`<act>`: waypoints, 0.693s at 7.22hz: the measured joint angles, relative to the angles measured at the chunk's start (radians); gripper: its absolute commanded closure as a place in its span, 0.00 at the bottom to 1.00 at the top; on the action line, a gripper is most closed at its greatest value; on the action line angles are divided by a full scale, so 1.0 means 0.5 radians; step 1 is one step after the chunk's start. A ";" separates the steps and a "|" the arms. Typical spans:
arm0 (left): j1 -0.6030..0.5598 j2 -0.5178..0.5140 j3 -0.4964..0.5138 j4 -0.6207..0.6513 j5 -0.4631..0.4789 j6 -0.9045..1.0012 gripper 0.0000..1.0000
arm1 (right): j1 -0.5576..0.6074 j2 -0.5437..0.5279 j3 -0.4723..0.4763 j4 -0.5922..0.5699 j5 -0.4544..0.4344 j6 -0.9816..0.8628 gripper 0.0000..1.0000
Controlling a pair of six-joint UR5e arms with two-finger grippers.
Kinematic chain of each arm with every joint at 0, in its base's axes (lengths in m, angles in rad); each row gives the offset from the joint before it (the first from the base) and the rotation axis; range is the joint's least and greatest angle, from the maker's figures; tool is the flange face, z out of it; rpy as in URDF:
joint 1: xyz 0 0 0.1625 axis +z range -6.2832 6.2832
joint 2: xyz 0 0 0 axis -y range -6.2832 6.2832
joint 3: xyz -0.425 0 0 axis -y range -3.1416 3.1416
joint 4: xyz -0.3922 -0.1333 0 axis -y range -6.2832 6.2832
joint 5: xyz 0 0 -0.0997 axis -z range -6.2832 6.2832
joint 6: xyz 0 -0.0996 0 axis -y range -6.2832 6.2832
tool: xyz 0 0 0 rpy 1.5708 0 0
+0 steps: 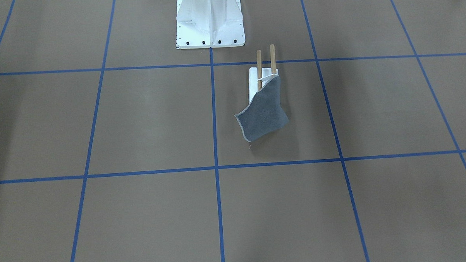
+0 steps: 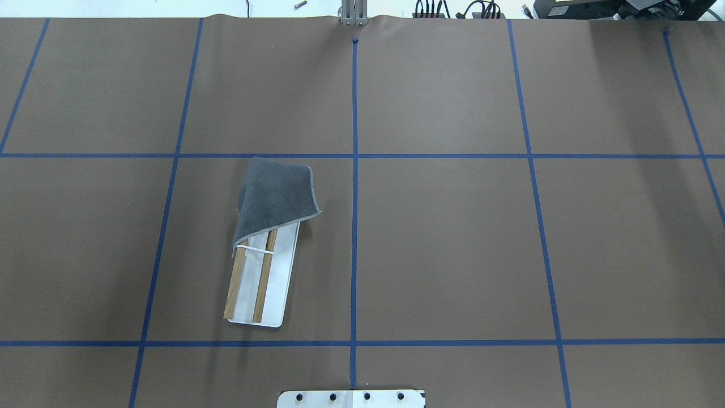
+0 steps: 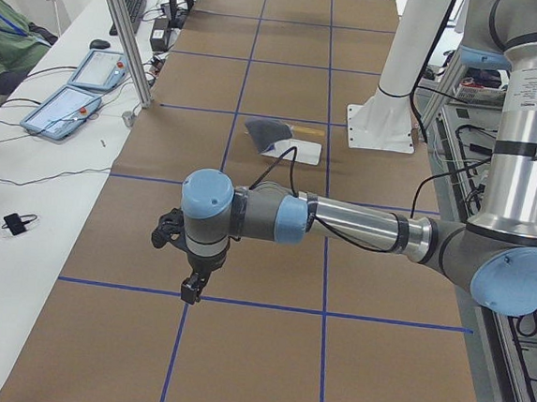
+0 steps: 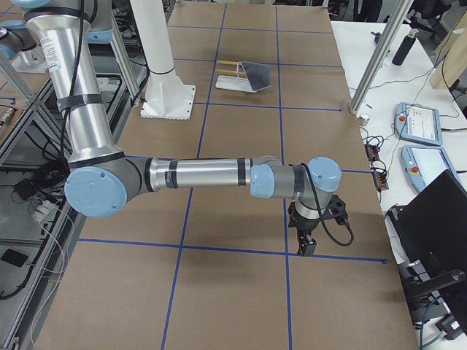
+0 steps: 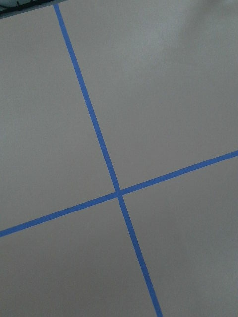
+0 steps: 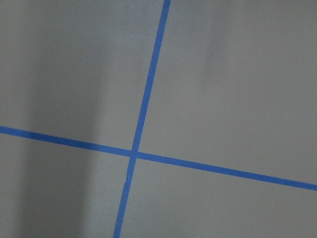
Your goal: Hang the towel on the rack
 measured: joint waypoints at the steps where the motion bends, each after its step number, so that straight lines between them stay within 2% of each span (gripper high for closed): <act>1: 0.002 0.011 0.000 -0.003 -0.003 0.001 0.01 | 0.017 -0.014 0.007 -0.027 -0.003 -0.004 0.00; 5: 0.005 0.031 -0.004 -0.008 -0.010 0.003 0.01 | 0.030 -0.143 0.025 0.026 0.009 0.013 0.00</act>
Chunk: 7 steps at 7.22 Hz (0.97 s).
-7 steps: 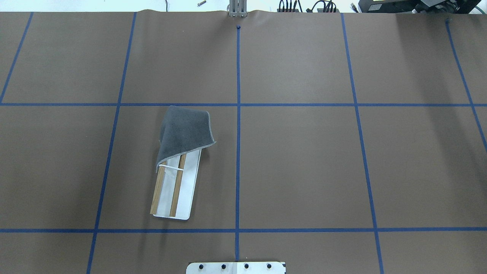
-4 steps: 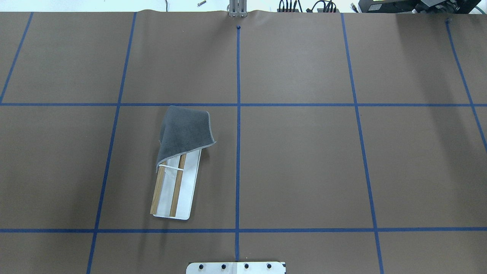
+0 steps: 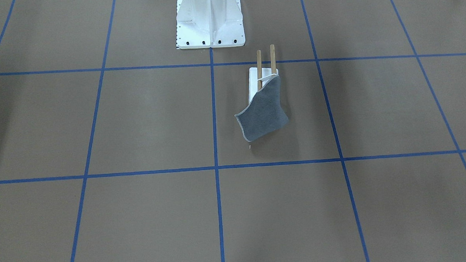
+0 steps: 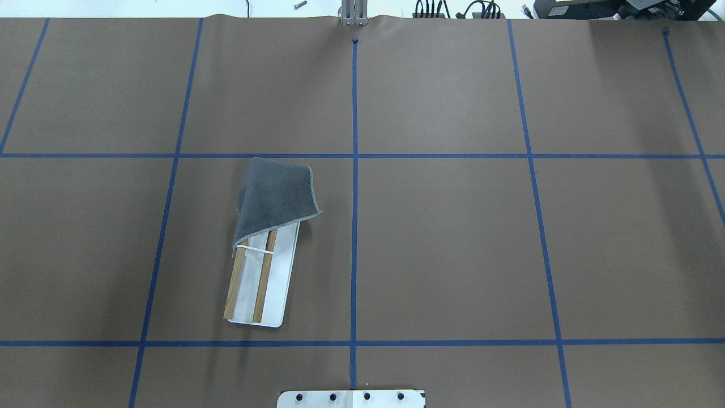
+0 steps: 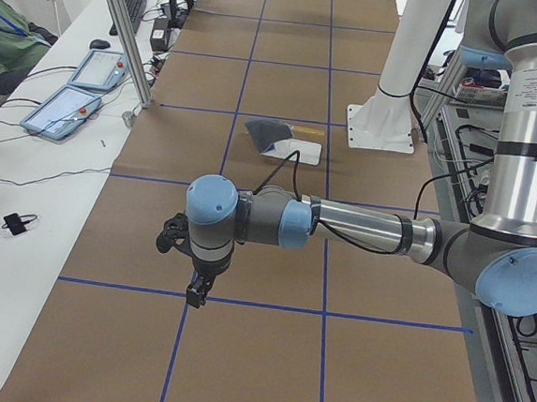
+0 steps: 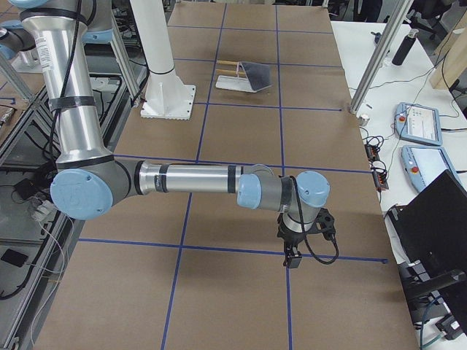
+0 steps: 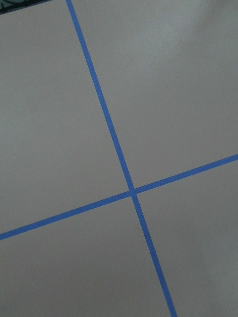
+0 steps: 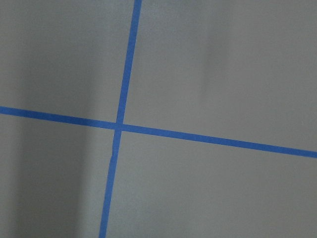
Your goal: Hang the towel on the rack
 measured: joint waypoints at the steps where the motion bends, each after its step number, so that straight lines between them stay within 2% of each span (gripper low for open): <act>1: 0.000 0.001 -0.001 0.000 -0.001 0.000 0.01 | 0.001 -0.027 -0.001 0.025 0.000 0.005 0.00; 7: 0.000 0.000 -0.003 -0.003 -0.001 0.000 0.01 | 0.067 -0.086 -0.022 0.040 0.018 0.013 0.00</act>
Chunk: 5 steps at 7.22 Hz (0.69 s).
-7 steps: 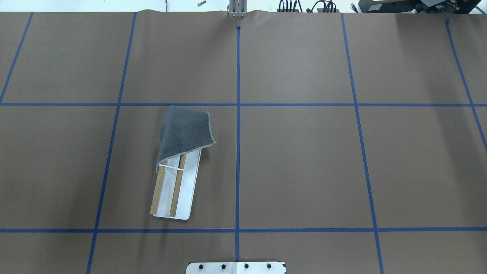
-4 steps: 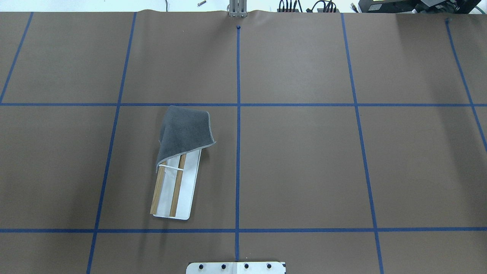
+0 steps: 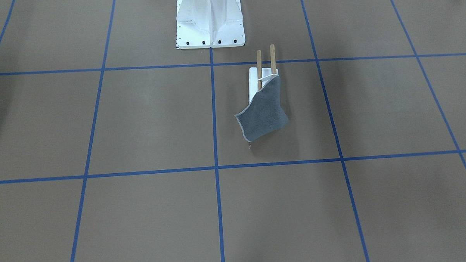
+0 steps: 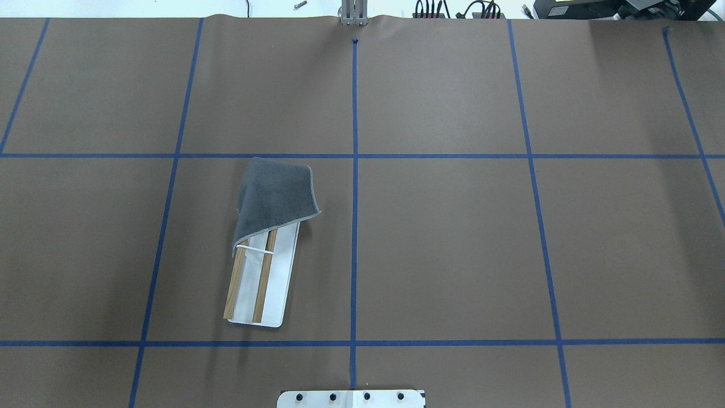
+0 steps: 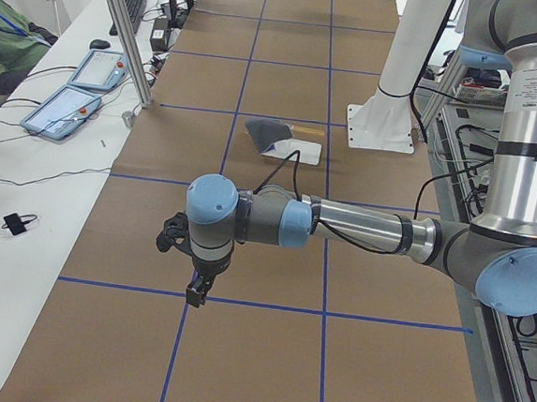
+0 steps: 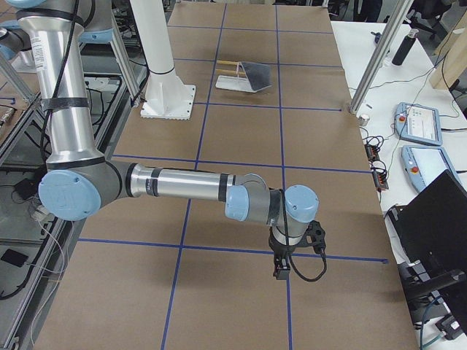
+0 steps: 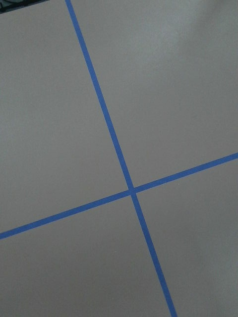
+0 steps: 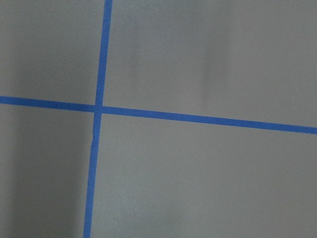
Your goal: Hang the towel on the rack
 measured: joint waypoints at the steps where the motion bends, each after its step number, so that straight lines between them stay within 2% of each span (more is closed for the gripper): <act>1: 0.000 0.000 0.000 0.001 0.001 0.000 0.01 | 0.007 -0.016 0.007 0.001 0.001 0.000 0.00; 5: 0.000 0.003 0.002 0.004 0.003 0.001 0.01 | 0.012 -0.051 0.016 0.001 0.010 0.000 0.00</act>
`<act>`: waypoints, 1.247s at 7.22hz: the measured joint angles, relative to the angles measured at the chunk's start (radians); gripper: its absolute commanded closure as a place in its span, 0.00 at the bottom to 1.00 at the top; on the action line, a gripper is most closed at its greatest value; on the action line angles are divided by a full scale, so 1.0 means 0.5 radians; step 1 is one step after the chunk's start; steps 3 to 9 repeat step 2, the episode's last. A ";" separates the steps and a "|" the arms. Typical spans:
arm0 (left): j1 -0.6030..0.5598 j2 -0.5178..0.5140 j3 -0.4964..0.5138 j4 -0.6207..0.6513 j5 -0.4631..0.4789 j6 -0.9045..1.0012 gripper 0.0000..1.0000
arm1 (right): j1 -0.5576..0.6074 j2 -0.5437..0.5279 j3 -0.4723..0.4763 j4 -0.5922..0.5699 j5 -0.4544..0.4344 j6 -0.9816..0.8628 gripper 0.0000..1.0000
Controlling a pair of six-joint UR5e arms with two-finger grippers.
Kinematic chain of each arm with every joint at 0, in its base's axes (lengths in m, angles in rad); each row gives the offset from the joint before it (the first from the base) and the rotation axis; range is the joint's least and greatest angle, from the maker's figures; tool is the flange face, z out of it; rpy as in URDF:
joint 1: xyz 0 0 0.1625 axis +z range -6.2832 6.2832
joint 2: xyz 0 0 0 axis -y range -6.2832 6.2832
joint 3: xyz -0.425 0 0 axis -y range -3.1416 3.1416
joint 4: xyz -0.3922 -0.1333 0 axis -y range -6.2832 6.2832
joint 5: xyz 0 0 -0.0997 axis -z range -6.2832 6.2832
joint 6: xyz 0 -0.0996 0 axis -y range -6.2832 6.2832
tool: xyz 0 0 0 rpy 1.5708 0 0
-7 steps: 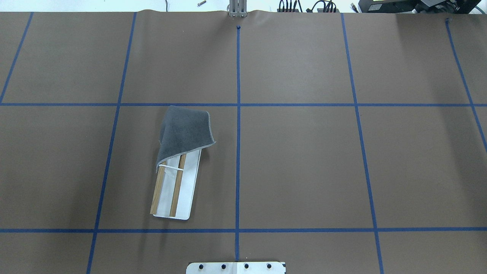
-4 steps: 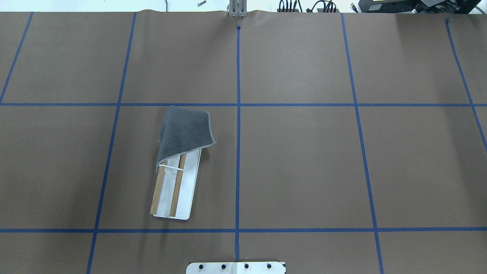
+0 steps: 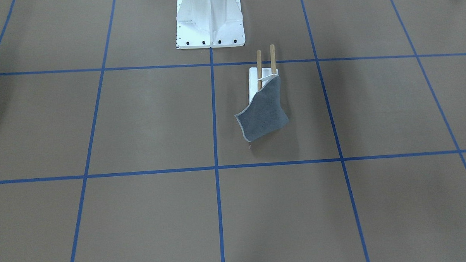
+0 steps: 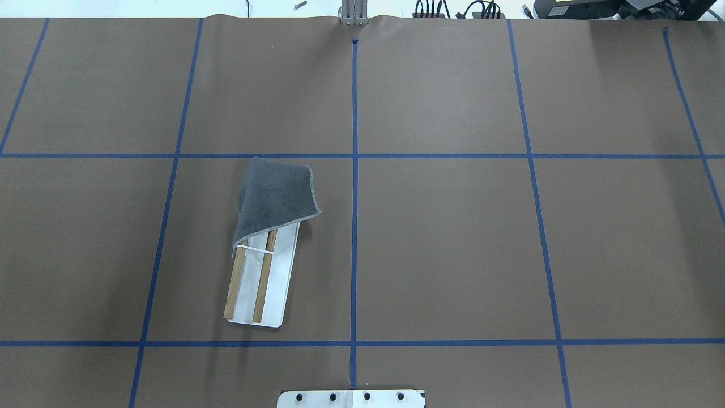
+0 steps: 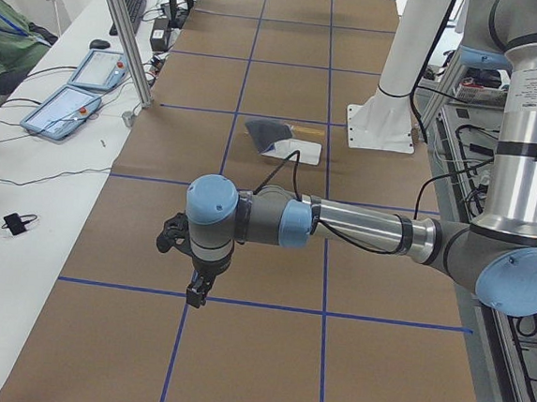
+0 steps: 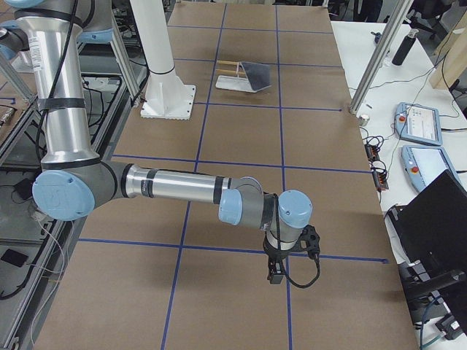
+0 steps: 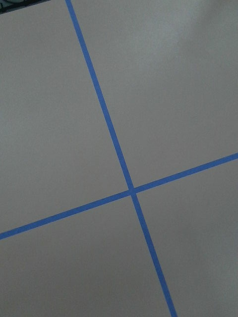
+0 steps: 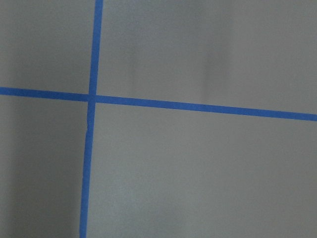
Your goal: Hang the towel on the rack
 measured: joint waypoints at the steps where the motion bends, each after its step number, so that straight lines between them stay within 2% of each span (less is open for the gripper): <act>1: 0.000 0.004 0.000 0.001 -0.001 0.000 0.01 | 0.000 -0.010 0.002 0.000 0.000 -0.001 0.00; 9: 0.000 0.010 0.001 0.001 -0.001 -0.001 0.01 | 0.000 -0.016 0.004 0.001 0.000 -0.002 0.00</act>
